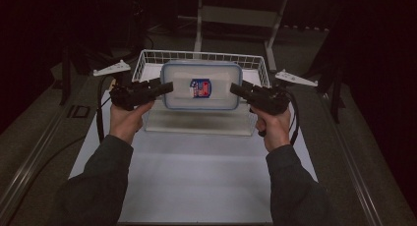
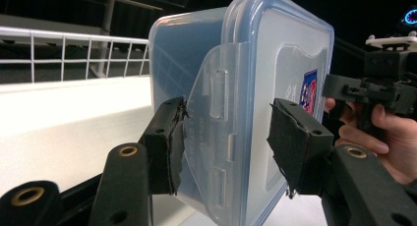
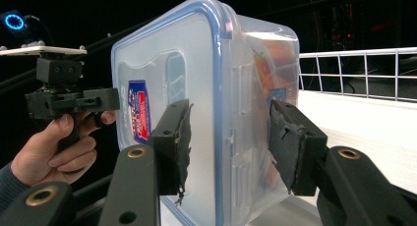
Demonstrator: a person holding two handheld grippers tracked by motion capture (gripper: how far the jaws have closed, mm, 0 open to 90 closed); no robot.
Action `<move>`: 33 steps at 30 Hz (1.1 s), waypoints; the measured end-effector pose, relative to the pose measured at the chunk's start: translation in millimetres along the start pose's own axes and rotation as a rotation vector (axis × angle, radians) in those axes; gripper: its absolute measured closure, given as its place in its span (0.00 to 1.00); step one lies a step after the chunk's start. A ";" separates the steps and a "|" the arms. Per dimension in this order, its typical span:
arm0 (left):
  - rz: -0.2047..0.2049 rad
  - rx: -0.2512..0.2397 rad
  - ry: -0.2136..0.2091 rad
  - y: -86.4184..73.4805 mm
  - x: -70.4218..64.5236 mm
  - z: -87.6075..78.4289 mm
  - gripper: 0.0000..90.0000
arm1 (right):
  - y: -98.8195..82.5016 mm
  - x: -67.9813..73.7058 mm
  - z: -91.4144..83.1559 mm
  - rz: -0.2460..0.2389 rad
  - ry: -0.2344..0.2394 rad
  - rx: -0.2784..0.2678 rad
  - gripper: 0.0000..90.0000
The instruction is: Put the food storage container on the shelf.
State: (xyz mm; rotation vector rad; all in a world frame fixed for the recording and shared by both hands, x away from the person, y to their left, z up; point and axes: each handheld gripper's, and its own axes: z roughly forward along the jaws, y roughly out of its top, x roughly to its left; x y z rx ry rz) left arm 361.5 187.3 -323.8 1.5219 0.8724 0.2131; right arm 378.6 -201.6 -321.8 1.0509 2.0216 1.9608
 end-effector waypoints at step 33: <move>-0.102 -0.016 0.053 4.7 37.1 30.0 0.53 | -0.5 -27.0 28.2 0.056 -0.067 0.018 0.56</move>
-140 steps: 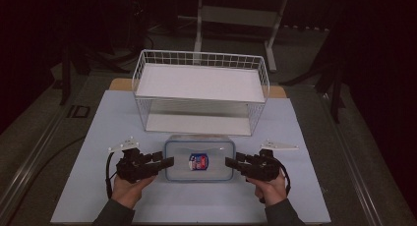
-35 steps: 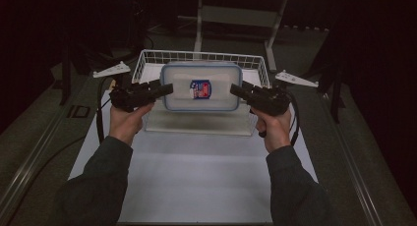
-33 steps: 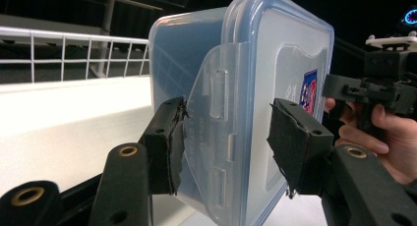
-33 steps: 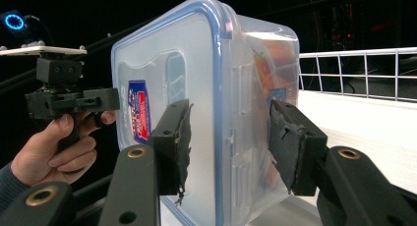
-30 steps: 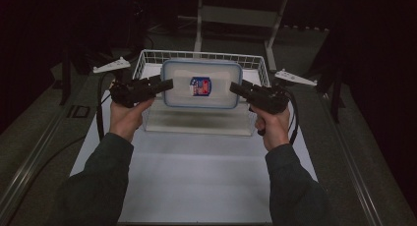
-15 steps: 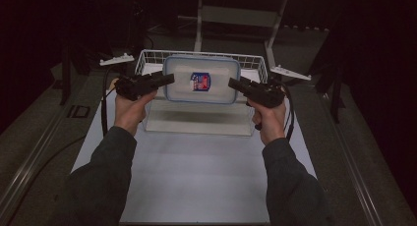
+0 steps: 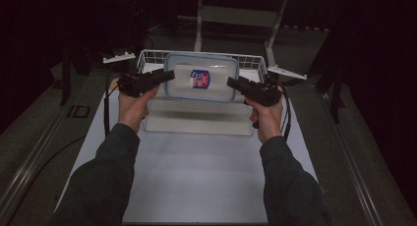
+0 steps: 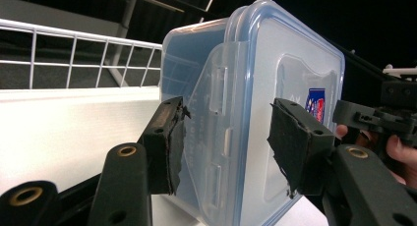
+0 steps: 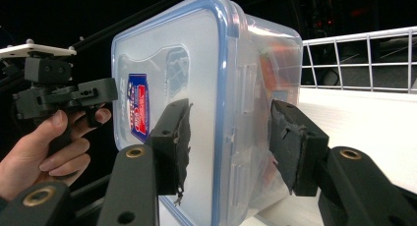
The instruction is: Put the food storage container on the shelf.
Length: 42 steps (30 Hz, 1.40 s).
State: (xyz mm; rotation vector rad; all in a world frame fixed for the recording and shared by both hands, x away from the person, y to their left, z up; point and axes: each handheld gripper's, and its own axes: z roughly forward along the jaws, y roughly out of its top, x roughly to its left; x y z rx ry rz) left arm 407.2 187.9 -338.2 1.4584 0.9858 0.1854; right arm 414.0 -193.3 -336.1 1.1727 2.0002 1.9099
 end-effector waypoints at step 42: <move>0.039 0.100 0.082 -12.9 -1.1 11.1 0.51 | 8.7 36.9 -6.8 -0.239 -0.136 0.040 0.60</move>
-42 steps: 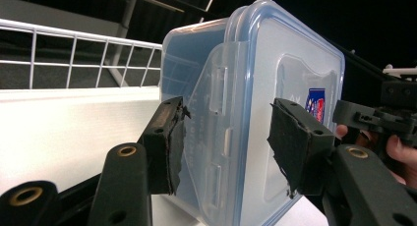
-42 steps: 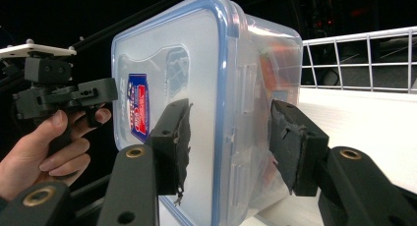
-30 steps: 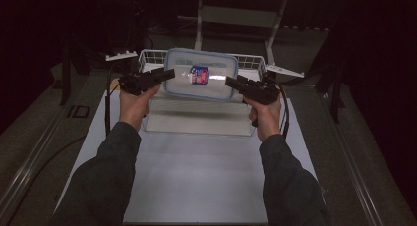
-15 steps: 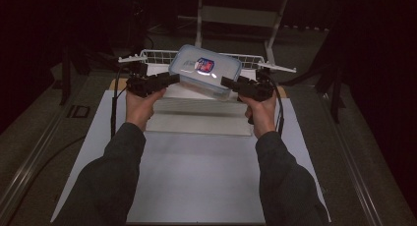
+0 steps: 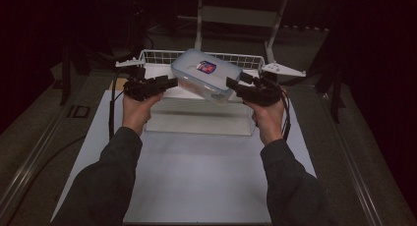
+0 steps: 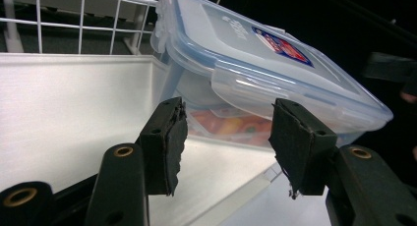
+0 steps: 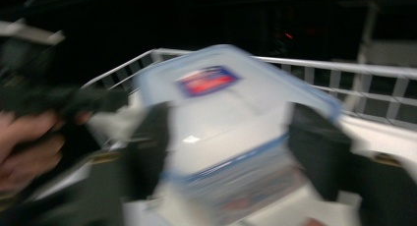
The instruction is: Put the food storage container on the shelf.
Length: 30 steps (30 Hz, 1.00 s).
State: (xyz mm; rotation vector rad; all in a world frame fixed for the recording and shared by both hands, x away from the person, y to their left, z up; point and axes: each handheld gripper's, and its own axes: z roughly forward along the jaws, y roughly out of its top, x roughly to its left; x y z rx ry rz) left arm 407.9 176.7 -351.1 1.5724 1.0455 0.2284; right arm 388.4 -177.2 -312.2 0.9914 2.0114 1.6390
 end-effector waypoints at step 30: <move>0.170 -0.058 0.041 -41.7 -23.7 -67.8 0.49 | -26.2 0.2 29.7 -0.263 -0.174 0.237 0.97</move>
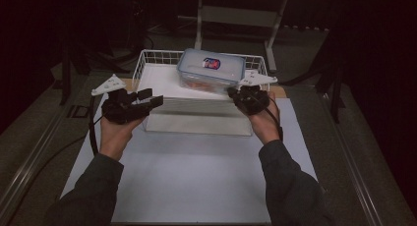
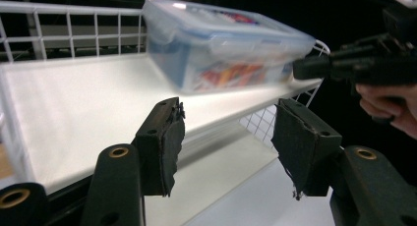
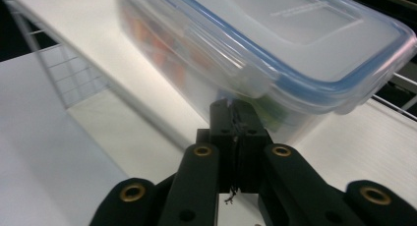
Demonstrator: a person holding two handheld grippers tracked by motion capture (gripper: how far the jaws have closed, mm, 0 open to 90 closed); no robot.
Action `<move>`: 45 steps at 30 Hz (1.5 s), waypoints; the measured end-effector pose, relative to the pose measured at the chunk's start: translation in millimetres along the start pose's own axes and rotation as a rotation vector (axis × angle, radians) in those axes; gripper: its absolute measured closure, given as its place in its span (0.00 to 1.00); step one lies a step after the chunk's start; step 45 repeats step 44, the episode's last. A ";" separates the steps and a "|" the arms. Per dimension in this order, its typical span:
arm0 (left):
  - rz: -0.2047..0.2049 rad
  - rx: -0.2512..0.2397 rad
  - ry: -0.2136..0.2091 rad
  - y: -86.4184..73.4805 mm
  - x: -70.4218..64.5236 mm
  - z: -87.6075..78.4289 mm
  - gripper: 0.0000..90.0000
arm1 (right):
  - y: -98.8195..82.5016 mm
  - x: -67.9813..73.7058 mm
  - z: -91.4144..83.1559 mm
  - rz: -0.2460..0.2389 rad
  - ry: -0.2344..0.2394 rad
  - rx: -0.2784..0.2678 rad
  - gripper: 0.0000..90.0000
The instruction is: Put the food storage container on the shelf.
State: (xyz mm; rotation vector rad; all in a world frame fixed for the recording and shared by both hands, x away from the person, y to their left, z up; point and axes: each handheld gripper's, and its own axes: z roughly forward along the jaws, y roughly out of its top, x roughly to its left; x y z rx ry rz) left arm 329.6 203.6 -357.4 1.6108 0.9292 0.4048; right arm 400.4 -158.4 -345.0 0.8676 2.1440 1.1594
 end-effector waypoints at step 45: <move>0.057 0.136 0.259 -138.2 3.3 -103.1 0.36 | -186.8 5.6 -117.3 0.177 -0.021 0.037 0.17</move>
